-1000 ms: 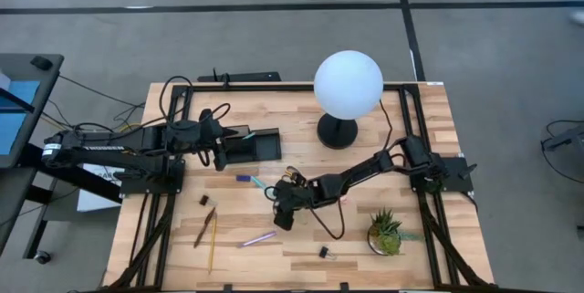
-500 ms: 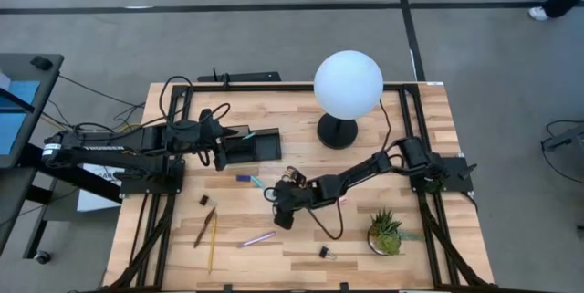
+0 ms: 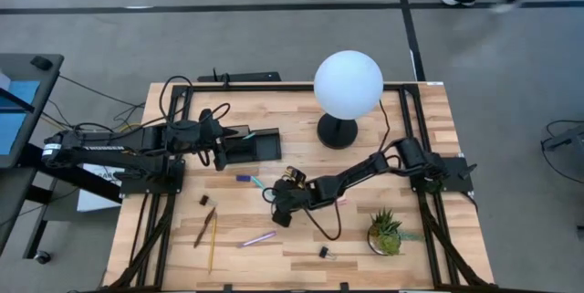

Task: Pick and place office supplies into organizer
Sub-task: Put the blue pen into the black desk organizer

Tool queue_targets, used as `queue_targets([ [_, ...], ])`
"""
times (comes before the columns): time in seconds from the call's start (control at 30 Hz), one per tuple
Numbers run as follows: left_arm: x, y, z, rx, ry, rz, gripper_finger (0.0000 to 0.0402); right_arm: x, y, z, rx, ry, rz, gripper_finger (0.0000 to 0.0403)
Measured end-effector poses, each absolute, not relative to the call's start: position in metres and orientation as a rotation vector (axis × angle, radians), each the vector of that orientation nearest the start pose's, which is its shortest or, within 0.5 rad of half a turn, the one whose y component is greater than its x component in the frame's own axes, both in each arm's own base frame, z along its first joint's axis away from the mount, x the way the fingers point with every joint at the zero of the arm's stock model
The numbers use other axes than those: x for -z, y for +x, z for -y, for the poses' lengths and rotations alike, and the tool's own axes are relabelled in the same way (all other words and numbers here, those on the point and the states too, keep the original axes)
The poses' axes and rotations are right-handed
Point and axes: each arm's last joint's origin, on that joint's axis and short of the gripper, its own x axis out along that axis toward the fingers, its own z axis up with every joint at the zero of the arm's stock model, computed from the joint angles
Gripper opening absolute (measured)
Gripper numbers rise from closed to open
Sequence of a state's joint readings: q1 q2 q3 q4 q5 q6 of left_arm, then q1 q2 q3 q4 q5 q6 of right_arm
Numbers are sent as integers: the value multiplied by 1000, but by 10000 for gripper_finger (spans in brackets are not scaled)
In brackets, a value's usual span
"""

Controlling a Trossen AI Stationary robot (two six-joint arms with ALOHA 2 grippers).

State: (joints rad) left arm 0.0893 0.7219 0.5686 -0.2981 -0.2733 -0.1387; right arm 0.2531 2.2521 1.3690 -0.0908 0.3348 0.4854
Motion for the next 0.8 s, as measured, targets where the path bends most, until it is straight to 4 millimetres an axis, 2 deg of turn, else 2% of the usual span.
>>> queue_targets([
  [0.37, -258, 158, -22, -387, -94, -426, 125, -83, 433, -96, 289, 193, -882, 17],
  [0.6, -258, 158, -22, -382, -134, -426, 125, -86, 439, -90, 293, 207, -878, 24],
  [0.8, -245, 157, -14, -187, -114, -581, 125, -91, 446, -90, 284, 195, -861, 7],
])
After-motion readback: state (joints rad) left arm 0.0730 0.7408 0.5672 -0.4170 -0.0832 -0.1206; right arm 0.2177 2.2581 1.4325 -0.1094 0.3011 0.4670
